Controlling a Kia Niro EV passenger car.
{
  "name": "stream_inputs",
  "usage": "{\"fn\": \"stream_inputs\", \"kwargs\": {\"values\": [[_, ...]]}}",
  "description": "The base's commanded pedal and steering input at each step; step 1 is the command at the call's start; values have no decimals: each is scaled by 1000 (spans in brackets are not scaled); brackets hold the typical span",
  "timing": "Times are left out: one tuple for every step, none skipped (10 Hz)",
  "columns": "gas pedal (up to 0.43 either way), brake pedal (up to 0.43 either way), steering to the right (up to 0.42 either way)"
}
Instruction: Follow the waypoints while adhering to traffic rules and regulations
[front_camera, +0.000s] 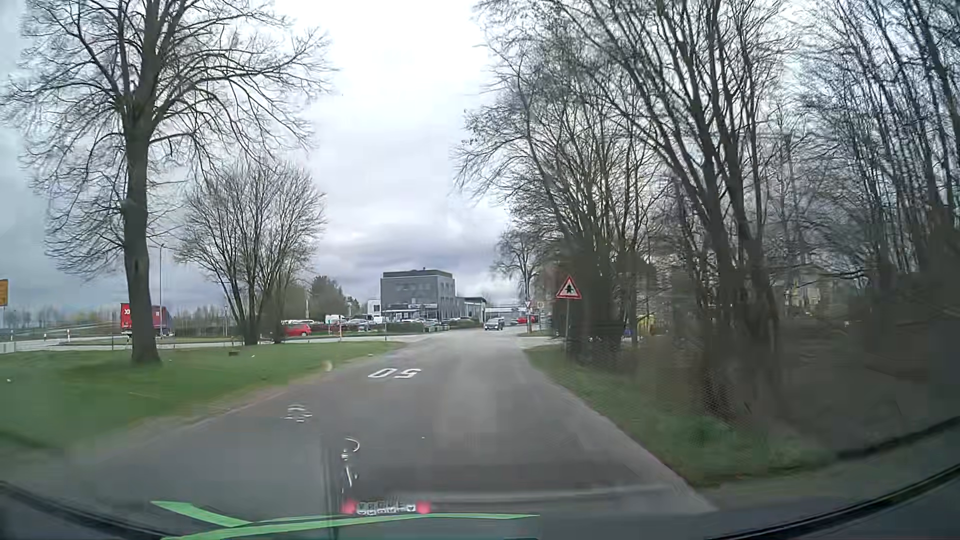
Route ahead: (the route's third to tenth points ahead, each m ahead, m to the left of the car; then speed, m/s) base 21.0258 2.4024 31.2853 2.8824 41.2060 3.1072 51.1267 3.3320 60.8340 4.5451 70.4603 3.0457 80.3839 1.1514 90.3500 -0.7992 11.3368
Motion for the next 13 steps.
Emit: {"fn": "stream_inputs", "kwargs": {"values": [[0, 0, 7], [0, 0, 6], [0, 0, 6], [0, 0, 6], [0, 0, 6], [0, 0, 6], [0, 0, 6], [0, 0, 6], [0, 0, 6], [0, 0, 6], [0, 0, 6], [0, 0, 6], [0, 0, 6]]}}
